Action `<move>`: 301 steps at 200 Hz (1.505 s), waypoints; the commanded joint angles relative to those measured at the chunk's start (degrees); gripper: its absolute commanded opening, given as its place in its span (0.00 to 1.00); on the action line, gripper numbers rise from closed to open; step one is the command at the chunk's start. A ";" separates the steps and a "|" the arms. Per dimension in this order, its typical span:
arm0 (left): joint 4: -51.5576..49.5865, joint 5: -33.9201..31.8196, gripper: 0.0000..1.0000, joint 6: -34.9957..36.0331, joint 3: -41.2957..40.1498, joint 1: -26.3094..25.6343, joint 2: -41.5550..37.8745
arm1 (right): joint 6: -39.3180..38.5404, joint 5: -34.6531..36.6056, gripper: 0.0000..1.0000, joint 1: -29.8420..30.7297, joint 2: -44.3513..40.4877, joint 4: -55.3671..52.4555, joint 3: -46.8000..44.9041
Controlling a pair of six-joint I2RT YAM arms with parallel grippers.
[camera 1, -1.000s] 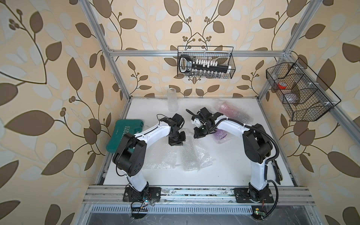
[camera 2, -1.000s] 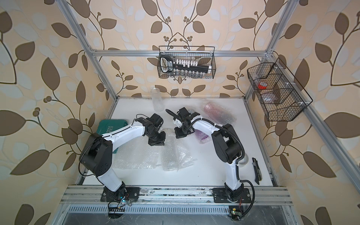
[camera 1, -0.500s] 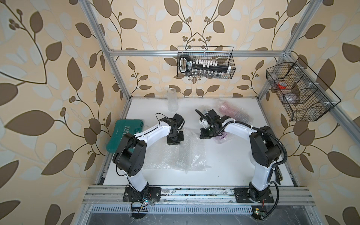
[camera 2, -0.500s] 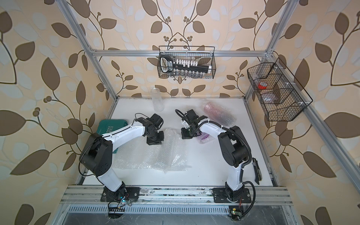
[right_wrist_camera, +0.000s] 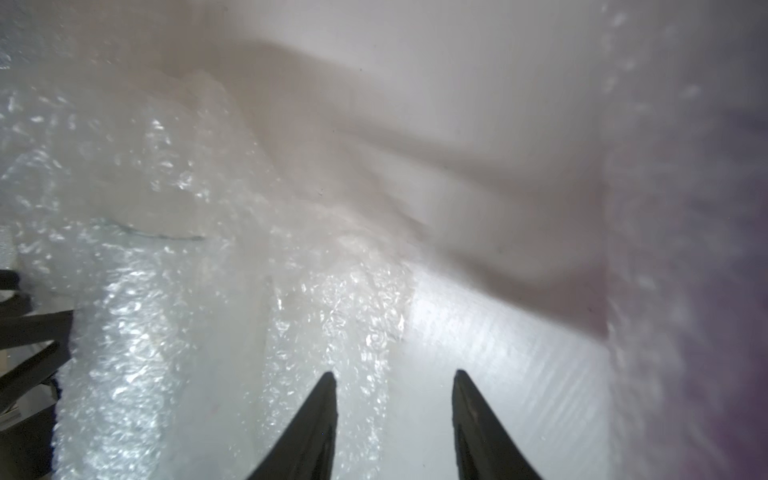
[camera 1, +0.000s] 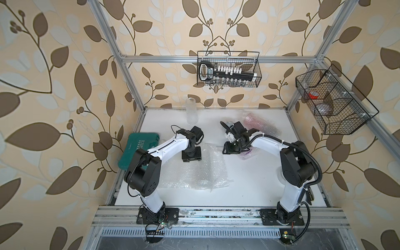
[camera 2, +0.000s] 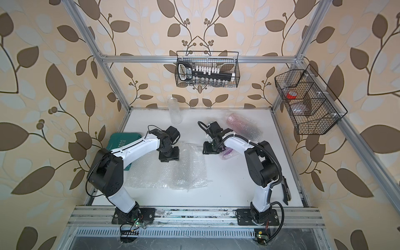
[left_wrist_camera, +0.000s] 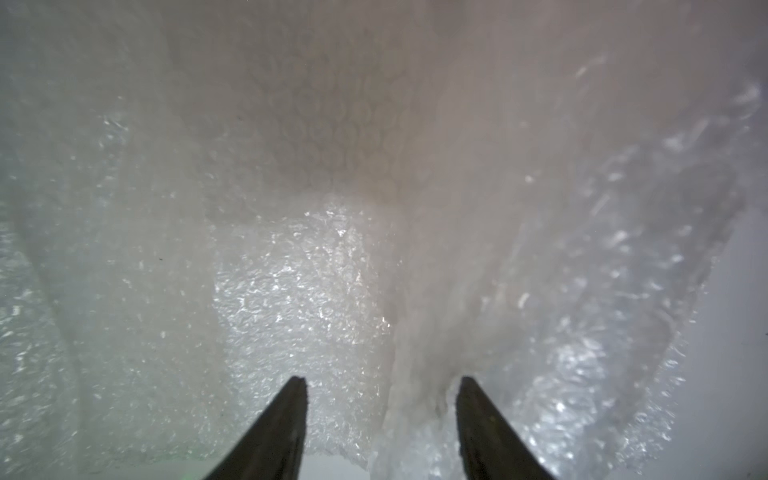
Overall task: Unwrap the vase from the bubble wrap
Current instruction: Unwrap the bubble wrap at the center of the board.
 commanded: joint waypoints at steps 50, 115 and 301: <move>-6.85 -2.42 0.73 1.80 12.44 -11.78 -2.54 | -0.26 -8.08 0.50 1.93 -10.77 -4.05 -4.77; -13.97 -15.11 0.54 -6.53 16.08 -15.45 8.98 | 1.78 -15.60 0.51 5.84 -5.34 1.96 -6.41; -6.66 -5.01 0.00 -4.81 -6.08 4.48 -10.89 | 2.37 -11.76 0.49 5.54 5.80 2.86 -5.19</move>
